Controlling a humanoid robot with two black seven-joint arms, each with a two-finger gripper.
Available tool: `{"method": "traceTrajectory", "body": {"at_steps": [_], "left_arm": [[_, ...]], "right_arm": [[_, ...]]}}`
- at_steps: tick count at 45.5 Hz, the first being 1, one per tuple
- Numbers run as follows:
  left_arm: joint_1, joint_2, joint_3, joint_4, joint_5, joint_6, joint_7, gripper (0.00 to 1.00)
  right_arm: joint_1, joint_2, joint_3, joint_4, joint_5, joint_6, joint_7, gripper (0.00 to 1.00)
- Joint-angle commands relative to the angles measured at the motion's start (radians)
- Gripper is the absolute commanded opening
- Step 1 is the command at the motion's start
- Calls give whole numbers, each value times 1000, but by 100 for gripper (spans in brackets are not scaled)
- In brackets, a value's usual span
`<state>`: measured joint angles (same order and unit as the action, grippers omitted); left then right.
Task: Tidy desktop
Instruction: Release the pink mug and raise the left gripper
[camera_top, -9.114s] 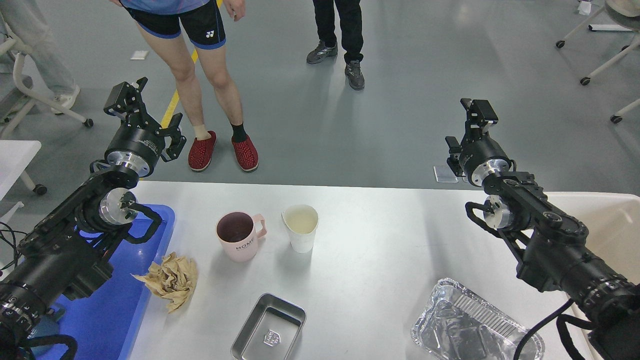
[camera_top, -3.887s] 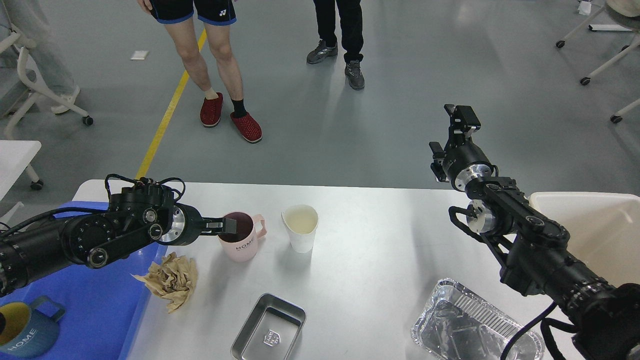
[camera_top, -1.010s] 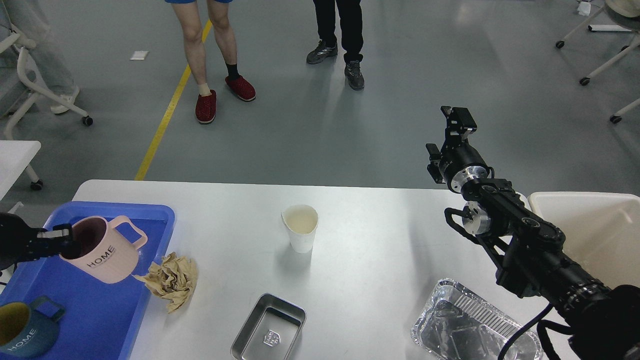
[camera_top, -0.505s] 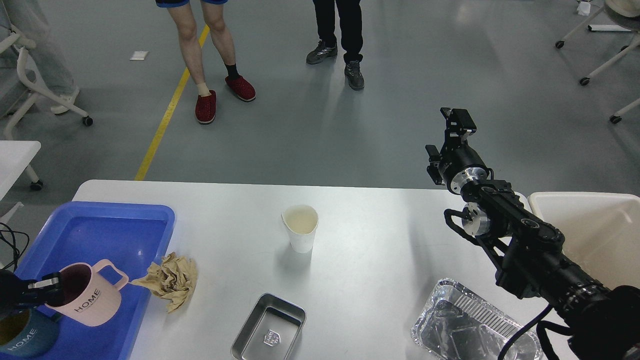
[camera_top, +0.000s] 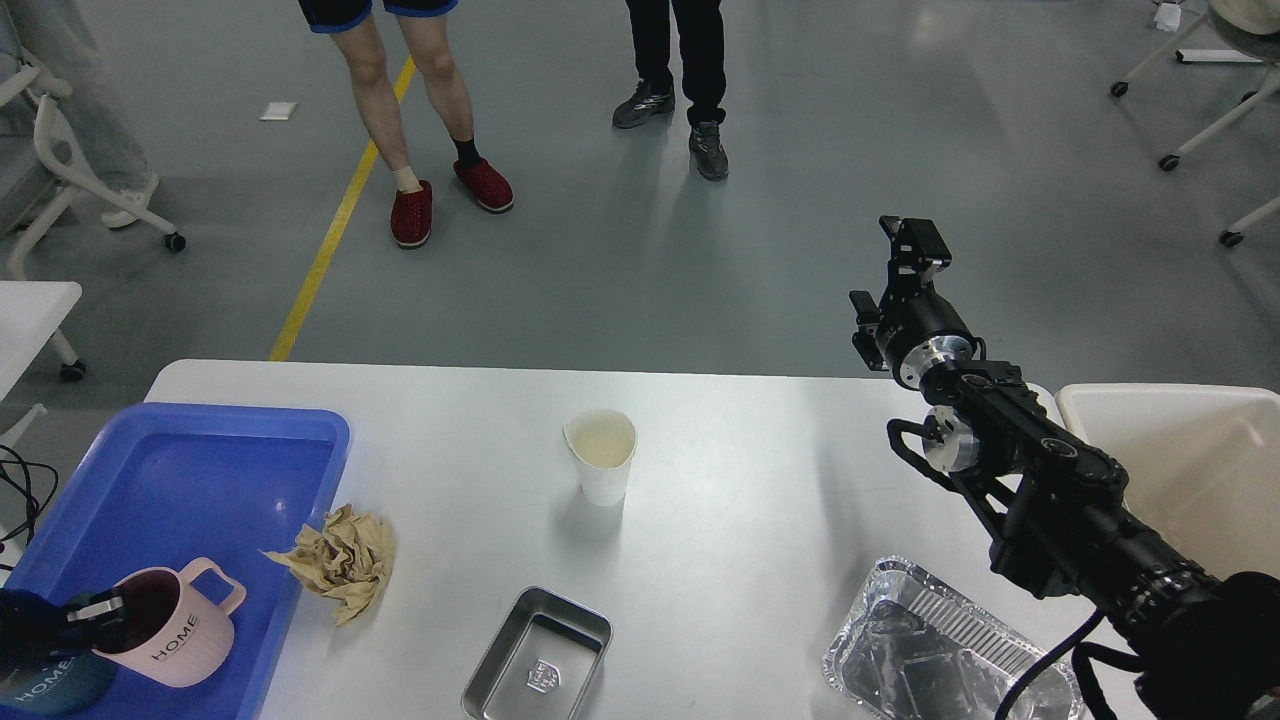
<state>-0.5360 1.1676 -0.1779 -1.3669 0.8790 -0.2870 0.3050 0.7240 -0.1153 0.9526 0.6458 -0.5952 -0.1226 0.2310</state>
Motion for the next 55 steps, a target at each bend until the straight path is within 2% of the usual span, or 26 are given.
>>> {"method": "traceTrajectory", "body": {"at_steps": [1,5,9,12,16,30,37,44,55], "left_arm": [[2,0,0,0,-3,0,0,13],[2,0,-2,0,-6,0,0,25],[2,0,-3,0,-8,0,0,29],[2,0,-3,0,-11,0,0,37],[1,0,-3,0,-12,0,0,43],[-25,12,-40,-4,-15,-6,0,80],[-108,9,-69,-14,-15,-38,0,84],[-251,-3,-68,-17,-14,-101,2,84],[-444,-22,-80,-67,-15,-136,-10,84]], "right_arm": [[0,0,0,0,0,0,-1,100],[0,0,0,0,0,0,-1,100],[0,0,0,2,0,0,-1,100],[-2,0,0,2,0,0,1,100],[-2,0,0,2,0,0,1,100],[-1,3,0,2,0,0,-1,100],[0,3,0,3,0,-2,-1,100],[-2,3,0,14,0,-9,-1,100],[-3,2,0,18,0,-11,-1,100]]}}
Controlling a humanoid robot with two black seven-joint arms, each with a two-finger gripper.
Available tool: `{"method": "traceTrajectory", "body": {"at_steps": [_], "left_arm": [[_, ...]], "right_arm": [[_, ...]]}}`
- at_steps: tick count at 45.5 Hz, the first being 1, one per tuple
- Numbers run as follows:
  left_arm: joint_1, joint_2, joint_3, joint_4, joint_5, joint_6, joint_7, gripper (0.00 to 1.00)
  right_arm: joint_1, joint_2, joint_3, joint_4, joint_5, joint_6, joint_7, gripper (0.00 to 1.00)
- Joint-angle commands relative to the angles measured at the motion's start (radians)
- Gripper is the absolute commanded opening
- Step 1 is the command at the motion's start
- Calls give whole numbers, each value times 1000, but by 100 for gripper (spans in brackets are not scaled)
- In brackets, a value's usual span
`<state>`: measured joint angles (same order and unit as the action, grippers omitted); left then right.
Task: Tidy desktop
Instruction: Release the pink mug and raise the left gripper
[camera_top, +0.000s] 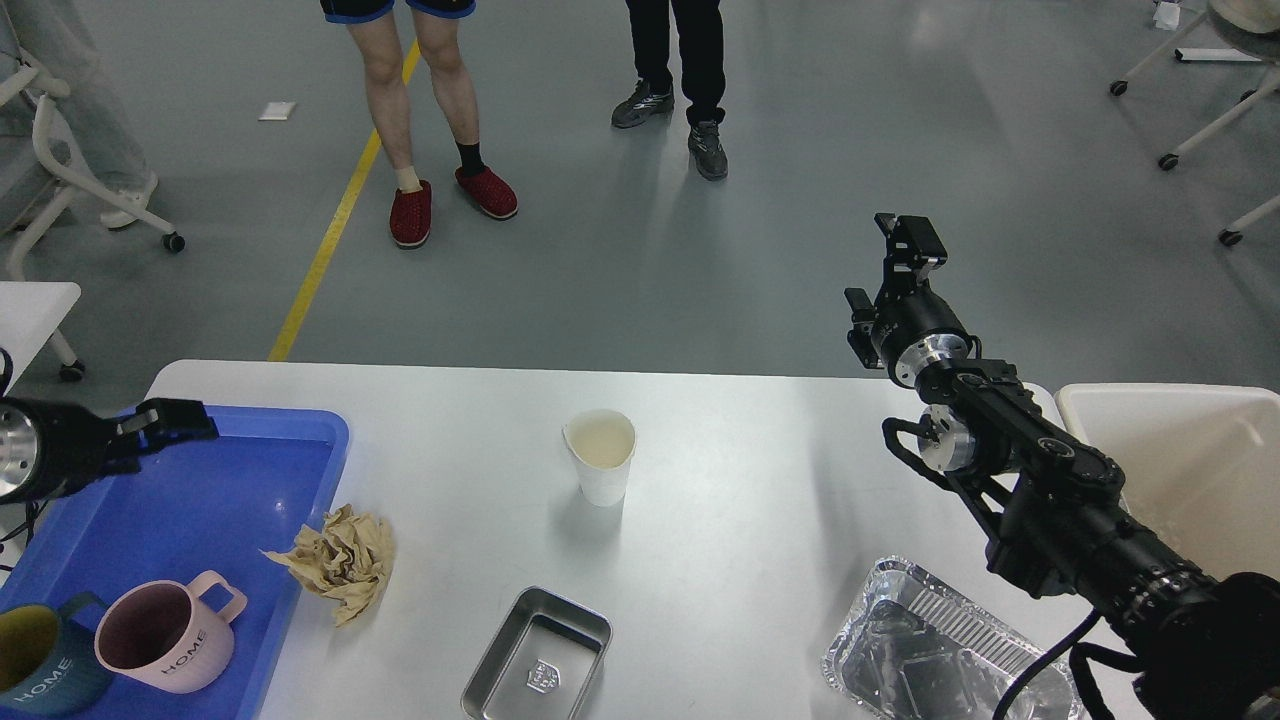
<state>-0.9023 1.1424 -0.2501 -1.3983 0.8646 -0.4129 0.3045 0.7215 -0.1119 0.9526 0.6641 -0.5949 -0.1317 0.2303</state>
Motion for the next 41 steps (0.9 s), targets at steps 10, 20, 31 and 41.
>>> {"method": "traceTrajectory", "body": {"at_steps": [10,20,31,41], "left_arm": [[-96,77,-46,-151,-1,-9,-54,84],[-84,184,-44,-220,-2,3,-123,84],[-84,238,-43,-252,-2,-7,-148,84],[-83,162,-38,-248,-4,12,-134,84]], "right_arm": [[1,0,0,-1,0,-3,0,100],[3,0,0,-1,0,-5,1,100],[4,6,0,-1,0,-5,0,100],[3,6,0,-1,0,-5,0,100]]}}
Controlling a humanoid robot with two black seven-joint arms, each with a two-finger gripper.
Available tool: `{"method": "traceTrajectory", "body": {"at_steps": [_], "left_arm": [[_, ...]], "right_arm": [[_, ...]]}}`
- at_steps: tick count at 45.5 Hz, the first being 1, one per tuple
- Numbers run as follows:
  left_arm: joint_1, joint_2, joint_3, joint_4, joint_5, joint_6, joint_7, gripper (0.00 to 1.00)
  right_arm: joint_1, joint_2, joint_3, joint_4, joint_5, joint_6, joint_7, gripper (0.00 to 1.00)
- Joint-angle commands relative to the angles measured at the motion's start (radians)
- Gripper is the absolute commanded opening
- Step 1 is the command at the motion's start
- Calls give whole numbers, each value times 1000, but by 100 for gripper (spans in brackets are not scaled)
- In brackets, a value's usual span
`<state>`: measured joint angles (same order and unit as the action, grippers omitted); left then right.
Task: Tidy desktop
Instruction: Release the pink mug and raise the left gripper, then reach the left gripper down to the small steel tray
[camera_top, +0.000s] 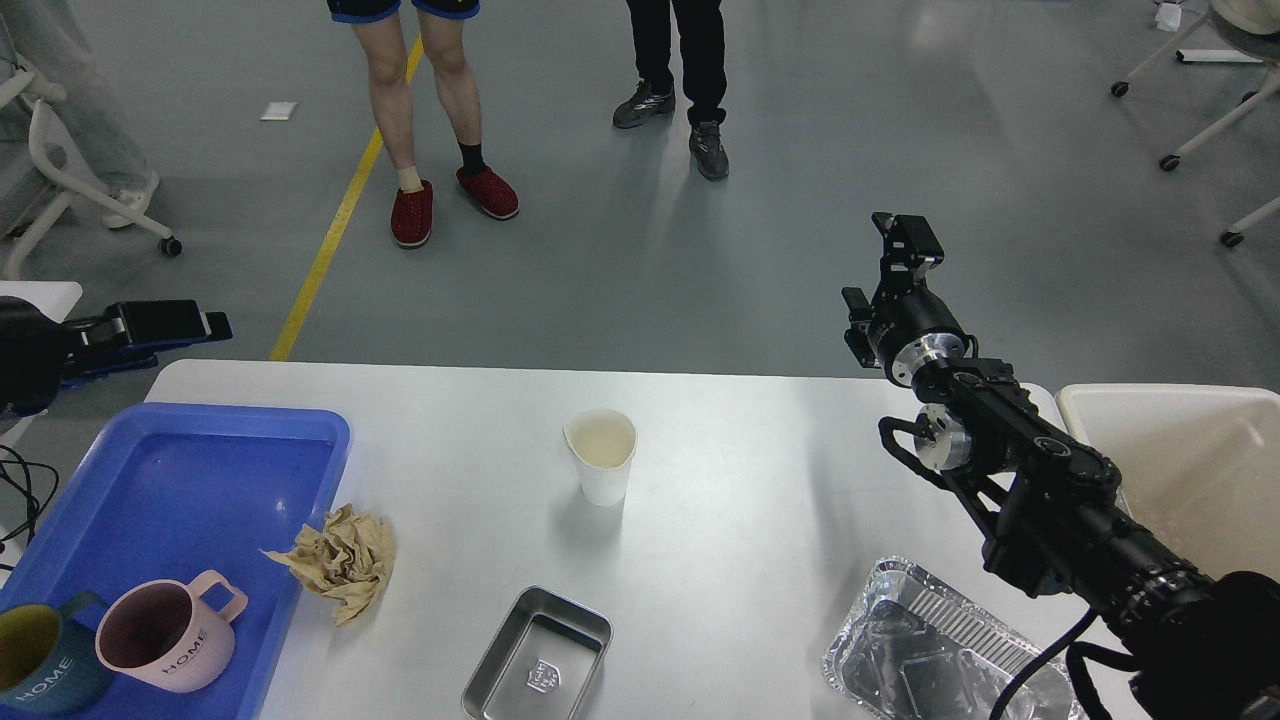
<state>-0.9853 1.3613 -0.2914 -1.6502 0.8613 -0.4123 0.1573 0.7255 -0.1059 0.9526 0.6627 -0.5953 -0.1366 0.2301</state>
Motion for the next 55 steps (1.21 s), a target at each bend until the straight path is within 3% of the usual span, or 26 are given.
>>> {"method": "traceTrajectory", "body": {"at_steps": [1,12,23,36,55], "left_arm": [[2,-74,3,4,-1,20,16,84],[8,-336,73,24,1,86,56,84],[22,-544,245,59,5,187,206,84],[134,-686,304,184,22,228,206,83],[214,-801,308,217,25,230,228,83]], "right_arm": [[-1,0,0,0,0,0,0,100],[-3,0,0,0,0,0,0,100],[-6,0,0,0,0,0,0,100],[-17,0,0,0,-1,0,0,100],[-15,0,0,-2,-1,0,2,100]]}}
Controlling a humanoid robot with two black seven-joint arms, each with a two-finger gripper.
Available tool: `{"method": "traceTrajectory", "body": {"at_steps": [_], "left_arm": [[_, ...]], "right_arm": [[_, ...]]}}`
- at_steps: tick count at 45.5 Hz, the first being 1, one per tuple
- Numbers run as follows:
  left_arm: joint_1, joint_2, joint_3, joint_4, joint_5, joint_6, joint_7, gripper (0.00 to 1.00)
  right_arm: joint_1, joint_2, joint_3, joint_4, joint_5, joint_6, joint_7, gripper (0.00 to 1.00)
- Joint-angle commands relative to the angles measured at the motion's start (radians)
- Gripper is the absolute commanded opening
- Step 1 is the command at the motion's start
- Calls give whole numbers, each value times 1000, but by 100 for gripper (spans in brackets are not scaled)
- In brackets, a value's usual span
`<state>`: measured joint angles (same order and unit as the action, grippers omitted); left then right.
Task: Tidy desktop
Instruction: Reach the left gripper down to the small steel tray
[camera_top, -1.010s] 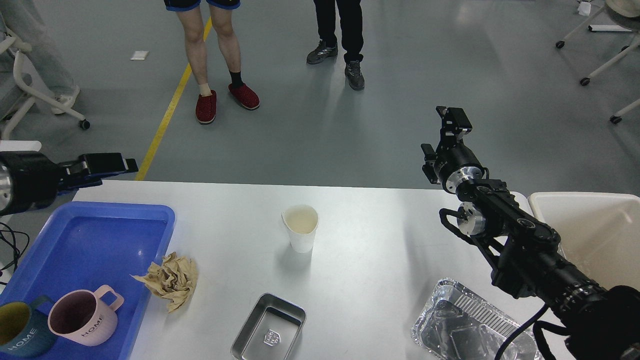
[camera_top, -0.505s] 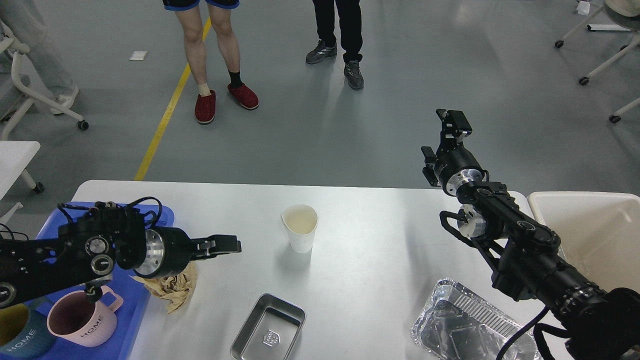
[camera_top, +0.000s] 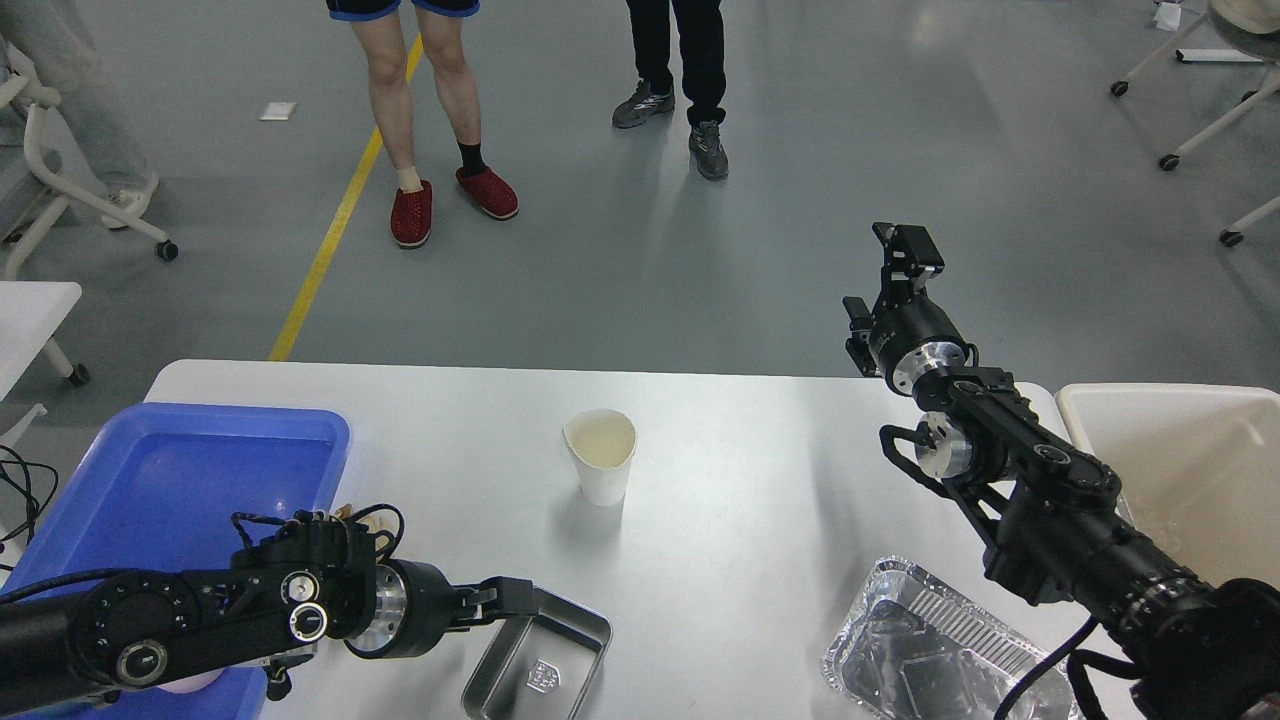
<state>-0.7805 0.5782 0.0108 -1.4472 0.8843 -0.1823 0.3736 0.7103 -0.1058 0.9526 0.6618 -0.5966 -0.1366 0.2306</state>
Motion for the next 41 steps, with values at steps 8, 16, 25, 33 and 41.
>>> {"method": "traceTrajectory", "body": {"at_steps": [8,16,25,33,41], "left_arm": [[15,-31,6,33,50,0,16,73],[18,-31,6,34,59,-2,24,47],[35,-35,5,44,59,-5,54,45],[46,-57,0,62,59,-5,54,44],[44,-54,-3,60,59,-6,62,25]], "right_arm": [[-3,0,0,-2,0,0,0,100],[-3,1,0,-2,0,0,1,100],[-5,1,0,1,0,0,1,100],[-6,1,0,1,0,0,1,100],[-8,1,0,1,0,0,0,100]]}}
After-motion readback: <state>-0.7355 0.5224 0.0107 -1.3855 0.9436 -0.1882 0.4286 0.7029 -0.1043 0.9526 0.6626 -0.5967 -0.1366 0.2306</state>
